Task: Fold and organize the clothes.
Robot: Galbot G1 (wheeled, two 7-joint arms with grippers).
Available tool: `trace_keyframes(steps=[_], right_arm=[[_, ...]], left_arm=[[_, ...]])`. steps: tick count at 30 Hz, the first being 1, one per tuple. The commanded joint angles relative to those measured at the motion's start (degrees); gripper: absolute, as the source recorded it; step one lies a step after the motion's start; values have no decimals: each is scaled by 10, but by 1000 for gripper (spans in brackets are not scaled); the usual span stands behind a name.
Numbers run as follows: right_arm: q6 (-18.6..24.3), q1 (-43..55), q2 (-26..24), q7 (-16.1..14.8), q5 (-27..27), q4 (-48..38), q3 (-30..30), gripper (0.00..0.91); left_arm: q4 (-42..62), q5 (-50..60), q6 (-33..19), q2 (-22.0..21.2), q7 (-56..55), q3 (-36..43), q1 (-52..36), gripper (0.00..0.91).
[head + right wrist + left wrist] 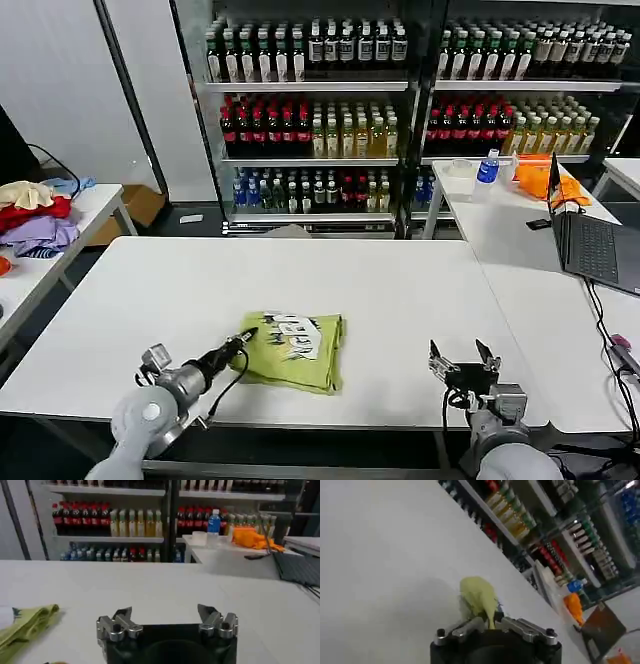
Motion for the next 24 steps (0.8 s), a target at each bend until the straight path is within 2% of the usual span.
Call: trace_keyframes(steps=[1,4,8,12,14,16,17,18,21,24], right_arm=[[2,9,-7,-2,7,-5,0,907],[3,14,-7,-3,10,-9,-1,907],[5,24,-12,-4,17,-15,-2,907],[7,30,-14,-4,22,-18,0,907],[7,30,-13,-4,22,-16,-1,907],[7,30,-13,-4,21,-15,-2,907],[7,28,-12,-4,21,-14,-3,907],[7,26,-11,-4,18,-14,-4,907],[9,19,-8,-5,13,-15,-2,907],[10,14,-5,-5,7,-15,-1,907]], left_arm=[[-19,-36,8,100,-1,-151,7,30],[-15,9,11,149,21,-217,19,30],[1,89,11,238,73,-282,24,30],[-1,128,11,294,92,-271,4,30],[-27,169,10,295,112,-240,13,30],[-62,220,7,277,121,-196,29,30],[-74,248,4,262,122,-169,41,30],[-80,273,-2,247,123,-109,46,30],[-55,361,-24,200,123,19,47,30],[-19,421,-48,168,123,101,26,30]])
